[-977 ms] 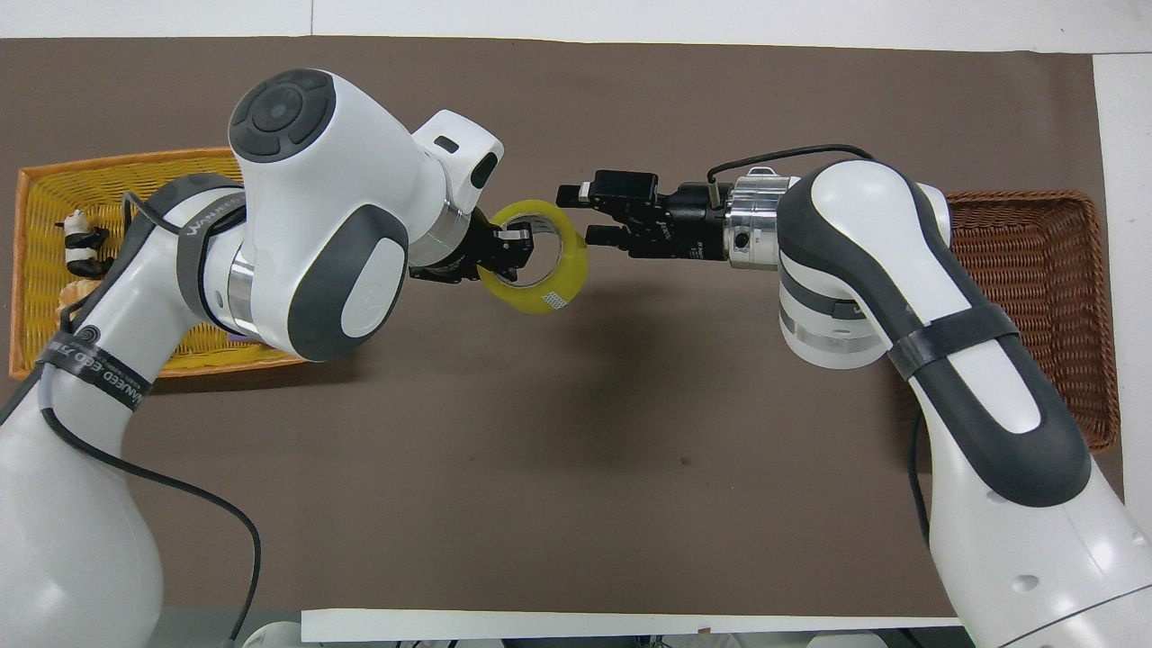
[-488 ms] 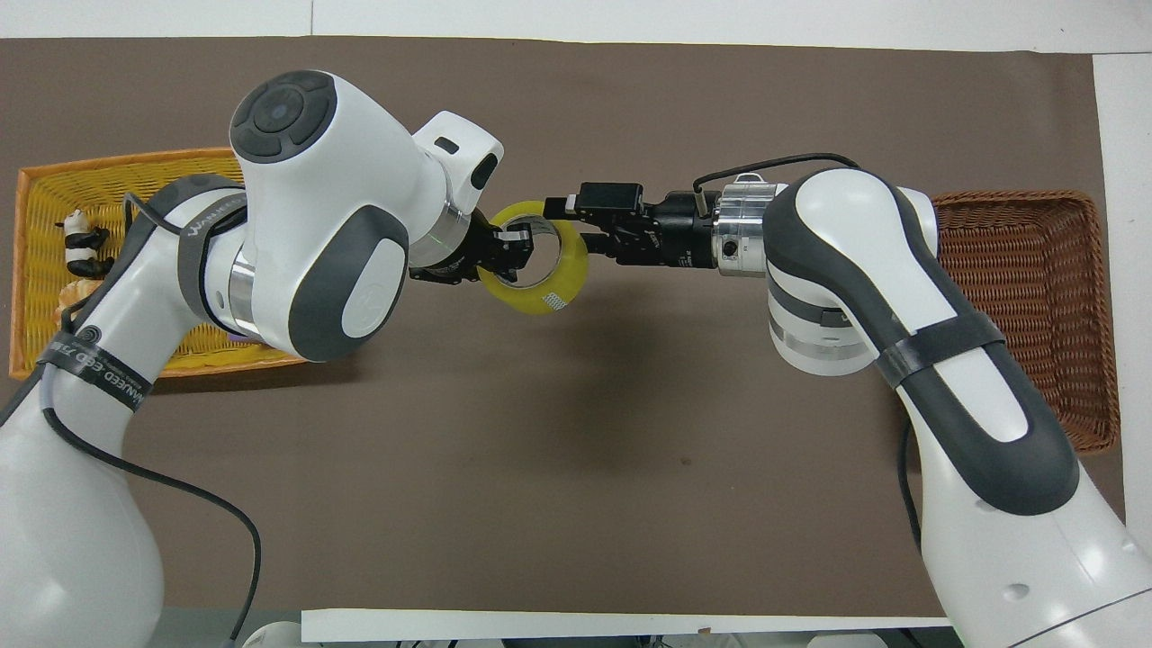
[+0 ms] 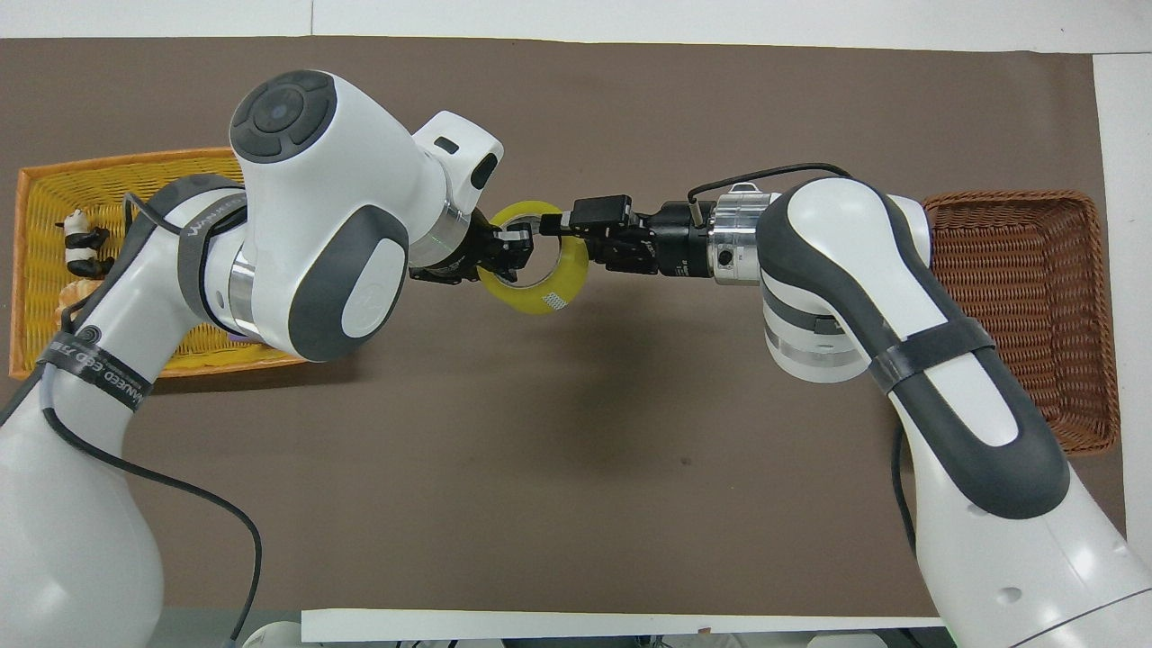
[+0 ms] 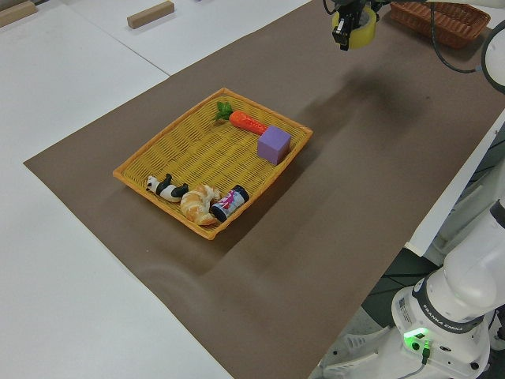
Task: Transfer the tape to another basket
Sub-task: 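Grasp the tape rim with the right gripper beside the left gripper, then open the left gripper and withdraw while the right gripper carries the tape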
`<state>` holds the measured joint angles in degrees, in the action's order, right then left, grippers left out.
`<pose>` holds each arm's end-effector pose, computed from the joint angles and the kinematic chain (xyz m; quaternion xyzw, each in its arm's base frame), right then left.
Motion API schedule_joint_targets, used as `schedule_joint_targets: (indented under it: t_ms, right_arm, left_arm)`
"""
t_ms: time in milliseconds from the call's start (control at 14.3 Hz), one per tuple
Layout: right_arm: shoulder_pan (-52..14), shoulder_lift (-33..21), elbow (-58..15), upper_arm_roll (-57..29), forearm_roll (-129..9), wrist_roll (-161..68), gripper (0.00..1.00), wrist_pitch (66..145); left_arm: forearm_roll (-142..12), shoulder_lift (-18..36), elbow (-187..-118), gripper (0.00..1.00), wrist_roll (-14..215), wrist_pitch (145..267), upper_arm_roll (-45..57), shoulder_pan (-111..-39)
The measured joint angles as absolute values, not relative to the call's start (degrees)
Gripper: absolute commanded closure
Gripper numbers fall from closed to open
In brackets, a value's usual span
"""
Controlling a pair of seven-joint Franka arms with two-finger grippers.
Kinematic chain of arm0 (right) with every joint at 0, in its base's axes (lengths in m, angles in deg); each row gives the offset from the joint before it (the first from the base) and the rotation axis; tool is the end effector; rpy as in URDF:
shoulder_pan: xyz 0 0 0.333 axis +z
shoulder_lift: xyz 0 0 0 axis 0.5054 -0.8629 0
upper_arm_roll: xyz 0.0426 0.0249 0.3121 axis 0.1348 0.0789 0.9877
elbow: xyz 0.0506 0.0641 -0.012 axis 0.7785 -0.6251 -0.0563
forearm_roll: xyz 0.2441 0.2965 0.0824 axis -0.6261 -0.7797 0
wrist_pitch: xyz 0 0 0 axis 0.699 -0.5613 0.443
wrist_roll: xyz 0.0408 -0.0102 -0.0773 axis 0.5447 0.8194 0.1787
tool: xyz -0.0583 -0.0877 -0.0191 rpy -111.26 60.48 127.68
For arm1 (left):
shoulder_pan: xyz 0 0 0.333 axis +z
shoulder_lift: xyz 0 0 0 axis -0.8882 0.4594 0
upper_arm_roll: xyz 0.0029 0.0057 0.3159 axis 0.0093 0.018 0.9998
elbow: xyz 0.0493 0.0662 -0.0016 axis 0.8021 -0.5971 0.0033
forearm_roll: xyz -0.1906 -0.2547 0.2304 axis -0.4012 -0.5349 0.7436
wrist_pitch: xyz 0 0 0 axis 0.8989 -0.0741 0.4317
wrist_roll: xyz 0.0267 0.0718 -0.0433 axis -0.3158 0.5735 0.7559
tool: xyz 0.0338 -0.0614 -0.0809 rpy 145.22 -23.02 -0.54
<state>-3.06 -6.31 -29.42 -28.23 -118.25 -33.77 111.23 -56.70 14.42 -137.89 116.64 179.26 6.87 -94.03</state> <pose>0.5721 0.2598 0.3760 -0.8170 0.1157 0.0134 0.5647 0.5262 -0.3728 0.4571 0.9894 0.0307 -0.0664 0.1257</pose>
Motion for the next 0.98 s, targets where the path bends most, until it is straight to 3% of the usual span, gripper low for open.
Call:
schedule_joint_targets:
  t_ms: [209,419,488,558,628,698,977]
  right_arm:
    - [-3.0,-5.8,-29.6,-28.3,-118.3,-33.4,0.98,111.2]
    - [-3.0,-5.7,-29.6,-28.3,-118.3,-33.4,1.00,111.0]
    - [-3.0,-5.7,-29.6,-28.3,-118.3,-33.4,1.00,110.9]
    - [-3.1,-5.7,-29.6,-28.4,-118.3,-33.4,1.00,110.8]
    - [-3.1,-5.7,-29.6,-28.4,-118.3,-33.4,1.00,110.6]
    - [-3.2,-5.7,-29.6,-28.4,-118.3,-33.4,1.00,110.2]
    - [-5.5,-5.6,-29.6,-28.8,-114.4,-33.3,1.00,107.0]
  left_arm:
    - [-57.1,14.3,-138.0,0.98,116.7,179.2,6.8,-94.0]
    - [-57.1,14.2,-138.0,0.97,116.8,179.2,6.8,-94.0]
    - [-57.1,14.2,-138.0,0.89,116.8,179.2,6.8,-94.0]
    - [-57.1,14.2,-138.0,0.58,116.8,179.2,6.8,-94.0]
    - [-57.1,14.2,-138.0,0.05,116.9,179.2,6.8,-94.0]
    - [-57.2,14.1,-137.9,0.00,117.2,179.3,6.8,-94.0]
    - [-57.3,12.9,-134.8,0.00,118.3,177.6,7.8,-93.3]
